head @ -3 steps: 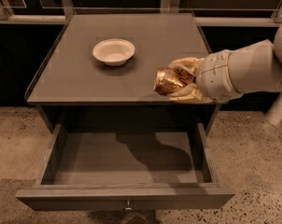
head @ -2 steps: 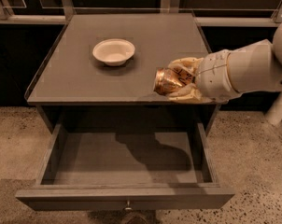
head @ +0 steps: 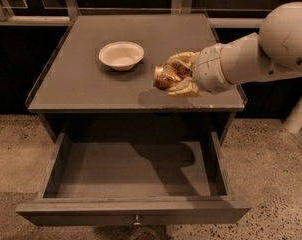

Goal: Pick orange can from top drawer and place on counter

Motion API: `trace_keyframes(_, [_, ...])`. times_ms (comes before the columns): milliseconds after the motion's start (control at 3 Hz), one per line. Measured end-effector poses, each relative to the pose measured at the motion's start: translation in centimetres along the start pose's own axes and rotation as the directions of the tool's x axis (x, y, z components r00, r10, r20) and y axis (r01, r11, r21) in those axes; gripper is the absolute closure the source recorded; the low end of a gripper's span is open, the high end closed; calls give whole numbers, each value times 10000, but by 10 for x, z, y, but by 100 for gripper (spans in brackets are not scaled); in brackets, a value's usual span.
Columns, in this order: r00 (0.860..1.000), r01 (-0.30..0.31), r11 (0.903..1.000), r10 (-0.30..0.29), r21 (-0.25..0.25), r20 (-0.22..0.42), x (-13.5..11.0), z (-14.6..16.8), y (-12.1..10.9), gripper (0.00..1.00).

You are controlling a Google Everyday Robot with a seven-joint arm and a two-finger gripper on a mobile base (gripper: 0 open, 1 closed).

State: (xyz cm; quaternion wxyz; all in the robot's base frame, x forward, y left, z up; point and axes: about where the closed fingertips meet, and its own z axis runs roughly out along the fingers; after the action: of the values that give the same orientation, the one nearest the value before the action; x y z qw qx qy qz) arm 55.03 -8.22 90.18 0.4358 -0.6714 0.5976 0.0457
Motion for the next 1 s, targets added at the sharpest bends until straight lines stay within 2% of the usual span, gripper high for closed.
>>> trace_keyframes(667, [9999,-68,9997,65,-223,-120,18,43,-28,100])
trace_keyframes(1000, [9991,-351,9988,342,-355,-258,32,60,-32,100])
